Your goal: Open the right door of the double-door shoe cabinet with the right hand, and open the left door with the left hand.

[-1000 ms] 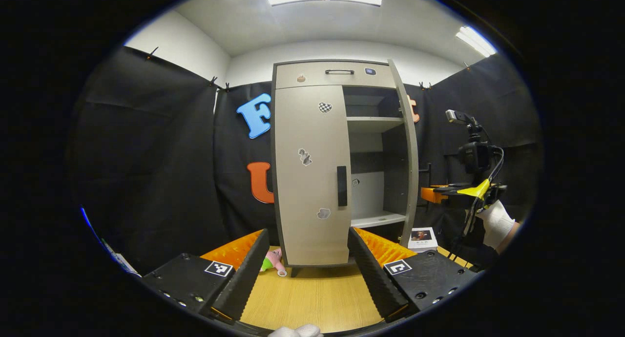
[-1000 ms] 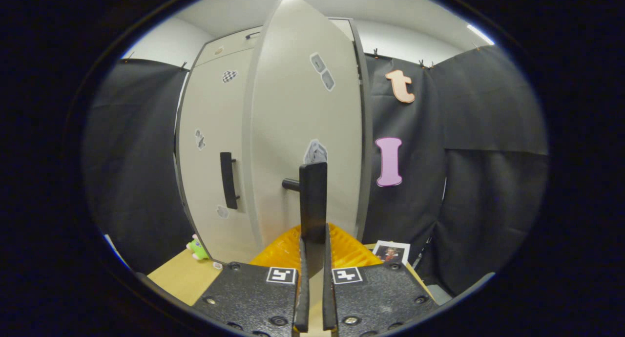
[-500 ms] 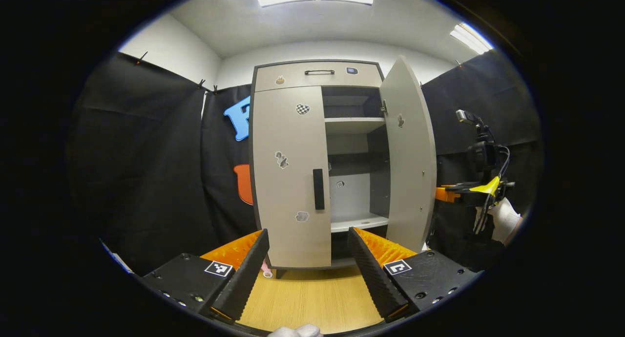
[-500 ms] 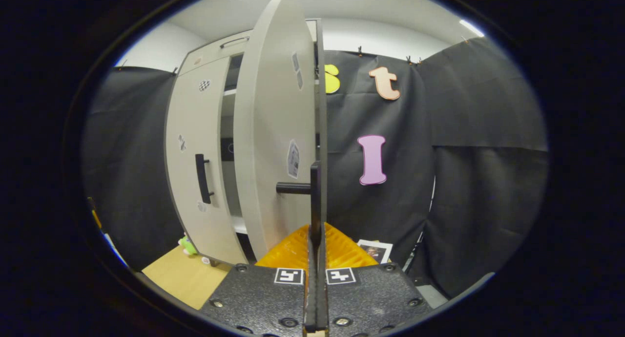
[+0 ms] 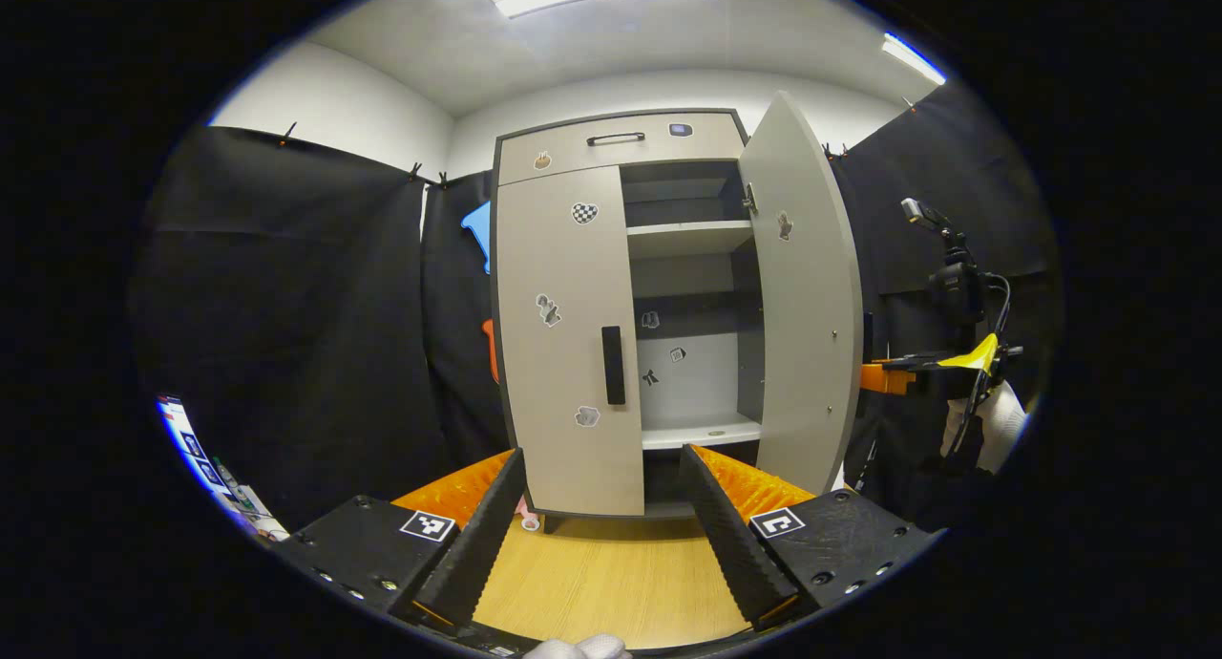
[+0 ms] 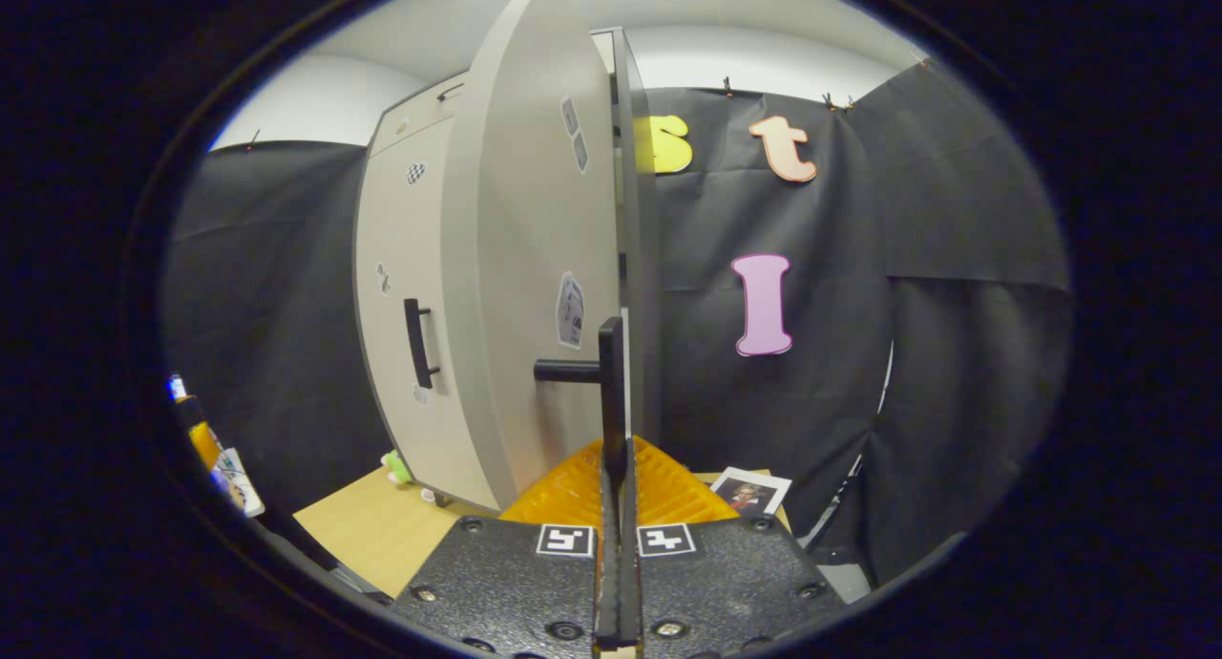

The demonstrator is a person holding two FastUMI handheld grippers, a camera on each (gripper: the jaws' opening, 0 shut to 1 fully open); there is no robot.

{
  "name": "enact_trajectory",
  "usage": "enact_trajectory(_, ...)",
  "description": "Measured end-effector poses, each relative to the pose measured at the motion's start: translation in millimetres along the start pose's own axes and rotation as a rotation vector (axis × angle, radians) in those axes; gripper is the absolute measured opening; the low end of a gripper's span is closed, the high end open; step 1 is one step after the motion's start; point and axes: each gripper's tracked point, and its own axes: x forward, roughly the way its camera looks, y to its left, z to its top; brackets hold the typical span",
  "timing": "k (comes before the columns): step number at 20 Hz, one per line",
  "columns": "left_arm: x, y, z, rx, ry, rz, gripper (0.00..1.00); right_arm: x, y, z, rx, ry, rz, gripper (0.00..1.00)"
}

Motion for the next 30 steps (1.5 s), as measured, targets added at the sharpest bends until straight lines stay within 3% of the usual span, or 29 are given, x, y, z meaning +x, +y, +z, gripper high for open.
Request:
enact_trajectory(3, 1.3, -1.8, 2.0, 0.013, 0.009, 0.03, 0.96, -0.4, -0.7, -0.6, -0.025, -0.002, -0.001, 0.02)
enact_trajectory(8, 11.2, 10.4, -1.5, -0.004, 0.01, 0.016, 0.96, -23.0, -6.6, 6.4, -0.021, -0.025, -0.047, 0.1)
enact_trajectory(11, 27.1, 31.8, -4.6, -0.02, 0.024, -0.012, 0.96, -55.6, -9.8, 21.0, -0.027, -0.082, -0.132, 0.39)
enact_trajectory(12, 34.3, 41.3, -5.5, -0.021, 0.025, -0.021, 0.96, -62.1, -1.7, 22.3, -0.024, -0.096, -0.147, 0.45)
enact_trajectory(13, 41.4, 51.3, -5.4, -0.017, 0.023, -0.023, 0.96, -69.1, 6.5, 21.0, -0.02, -0.101, -0.156, 0.62)
enact_trajectory(14, 48.9, 60.8, -5.5, -0.01, 0.022, -0.026, 0.96, -74.1, 19.1, 20.2, -0.014, -0.112, -0.157, 0.68)
enact_trajectory(15, 57.8, 68.7, -4.7, -0.005, 0.02, -0.033, 0.96, -76.1, 34.6, 19.3, -0.012, -0.122, -0.151, 0.81)
enact_trajectory(23, 93.7, 105.0, -20.5, 0.007, 0.008, -0.11, 0.96, -70.4, 139.0, -34.5, -0.015, -0.1, -0.142, 0.98)
enact_trajectory(30, 133.3, 104.2, -16.2, -0.013, -0.039, -0.17, 0.96, -73.9, 163.4, -47.8, 0.007, -0.057, -0.179, 0.99)
